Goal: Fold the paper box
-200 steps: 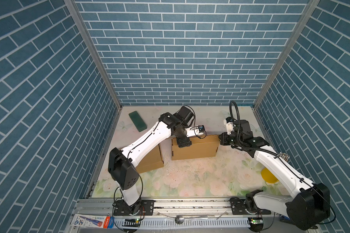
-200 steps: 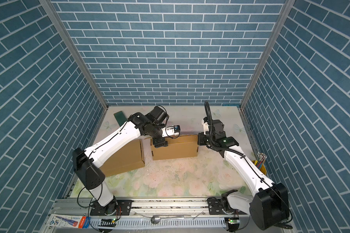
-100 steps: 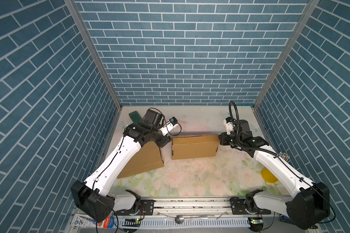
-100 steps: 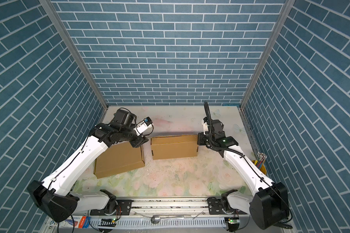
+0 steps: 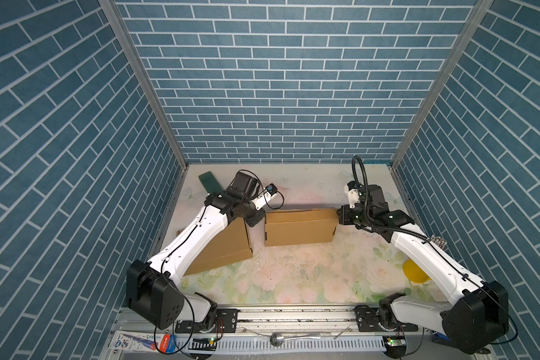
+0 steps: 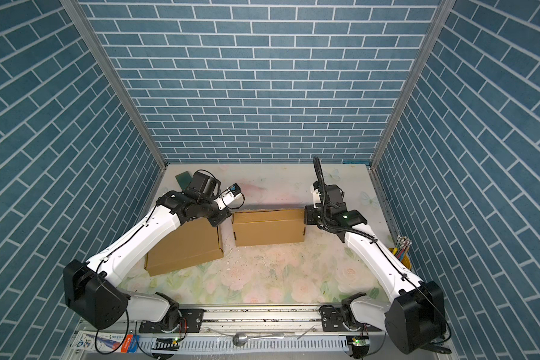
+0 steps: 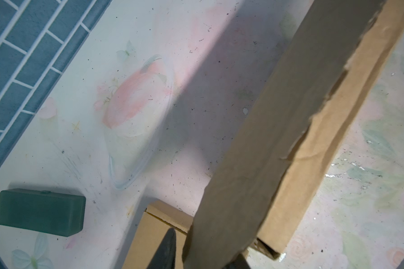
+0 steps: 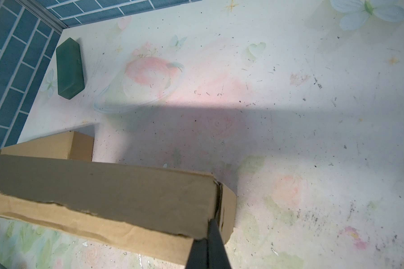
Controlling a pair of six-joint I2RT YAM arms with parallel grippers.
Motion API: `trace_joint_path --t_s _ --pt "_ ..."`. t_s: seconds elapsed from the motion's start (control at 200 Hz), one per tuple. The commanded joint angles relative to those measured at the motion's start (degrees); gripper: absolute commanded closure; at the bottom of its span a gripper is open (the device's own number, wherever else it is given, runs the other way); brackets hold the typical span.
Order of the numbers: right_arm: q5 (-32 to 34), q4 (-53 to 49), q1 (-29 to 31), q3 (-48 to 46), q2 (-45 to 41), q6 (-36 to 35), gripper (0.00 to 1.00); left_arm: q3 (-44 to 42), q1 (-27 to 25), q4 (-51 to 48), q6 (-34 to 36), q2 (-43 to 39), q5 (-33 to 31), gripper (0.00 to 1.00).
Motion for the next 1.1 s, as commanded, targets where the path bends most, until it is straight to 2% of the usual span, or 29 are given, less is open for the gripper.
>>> trace_joint_path --t_s 0.0,0.11,0.215,0.46,0.75,0.955,1.095 --pt "0.20 -9.53 0.77 -0.50 1.10 2.09 1.00 1.56 0.15 0.14 0.35 0.92 -0.23 0.79" --pt "0.47 -9.60 0.98 -0.43 0.74 2.50 1.00 2.82 0.13 -1.48 -0.82 1.82 0.52 0.90" --pt "0.89 -9.34 1.32 -0.84 0.17 3.30 1.00 4.24 0.15 -3.39 -3.18 2.62 0.92 0.95" --pt "2.65 -8.26 2.56 -2.26 -1.02 5.15 1.00 7.87 0.13 -8.44 -9.80 4.62 2.98 0.96" --pt "6.23 -7.40 3.96 -3.67 -2.38 6.17 1.00 13.53 0.41 -14.48 -14.07 7.81 6.78 0.96" --pt "7.22 -6.05 4.75 -4.68 -3.04 7.62 1.00 12.88 1.84 -13.10 -19.88 8.05 11.47 0.97" --pt "7.46 -5.71 4.93 -4.94 -2.68 8.08 1.00 11.59 2.13 -12.55 -20.71 7.67 11.87 0.88"
